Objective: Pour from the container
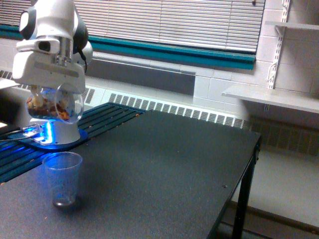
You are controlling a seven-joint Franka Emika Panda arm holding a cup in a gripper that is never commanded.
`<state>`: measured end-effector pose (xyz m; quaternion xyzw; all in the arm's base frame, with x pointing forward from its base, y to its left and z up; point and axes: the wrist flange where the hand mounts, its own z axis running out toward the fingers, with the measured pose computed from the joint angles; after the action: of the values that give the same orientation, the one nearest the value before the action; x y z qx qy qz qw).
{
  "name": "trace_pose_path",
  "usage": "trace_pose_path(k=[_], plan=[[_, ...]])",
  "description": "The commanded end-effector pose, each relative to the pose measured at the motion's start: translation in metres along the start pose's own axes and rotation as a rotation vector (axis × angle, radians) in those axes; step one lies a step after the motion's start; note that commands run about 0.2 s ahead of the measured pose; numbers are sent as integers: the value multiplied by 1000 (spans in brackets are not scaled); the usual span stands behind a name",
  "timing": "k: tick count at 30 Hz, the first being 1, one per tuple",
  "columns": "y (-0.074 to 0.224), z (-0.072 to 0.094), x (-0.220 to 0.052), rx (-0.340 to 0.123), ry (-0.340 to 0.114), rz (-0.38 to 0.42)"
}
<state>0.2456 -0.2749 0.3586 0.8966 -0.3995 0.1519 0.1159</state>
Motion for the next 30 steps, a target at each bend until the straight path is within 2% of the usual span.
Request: trace_pose_path(k=[1,12,30], plan=[[13,1,-7,-24,-6,24],[19,5,-14,-62,-15,5],[10,23,-28,-111,-46,-68]])
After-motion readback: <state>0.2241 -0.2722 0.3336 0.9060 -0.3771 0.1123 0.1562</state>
